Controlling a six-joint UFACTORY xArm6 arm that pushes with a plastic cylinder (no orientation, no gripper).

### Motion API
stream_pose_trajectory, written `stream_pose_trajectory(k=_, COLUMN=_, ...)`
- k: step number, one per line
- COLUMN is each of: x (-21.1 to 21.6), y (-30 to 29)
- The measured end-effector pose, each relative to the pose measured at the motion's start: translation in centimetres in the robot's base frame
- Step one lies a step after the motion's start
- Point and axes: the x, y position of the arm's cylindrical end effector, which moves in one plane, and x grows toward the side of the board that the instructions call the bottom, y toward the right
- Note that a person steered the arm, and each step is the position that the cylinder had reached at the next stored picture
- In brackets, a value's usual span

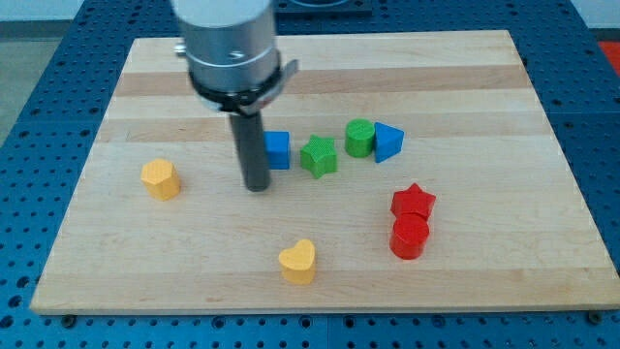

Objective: Push the blue cube into the green star

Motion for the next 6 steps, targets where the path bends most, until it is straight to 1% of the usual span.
stream_pose_trajectory(k=1, x=-0.9, y=-5.2)
stream_pose_trajectory(k=2, x=-2.4, y=-8.3)
stream_pose_trajectory(k=3, x=-4.1, y=-7.1)
stream_pose_trajectory(k=4, x=-5.4, y=-3.4)
stream_pose_trajectory(k=6, x=-4.9, y=5.2)
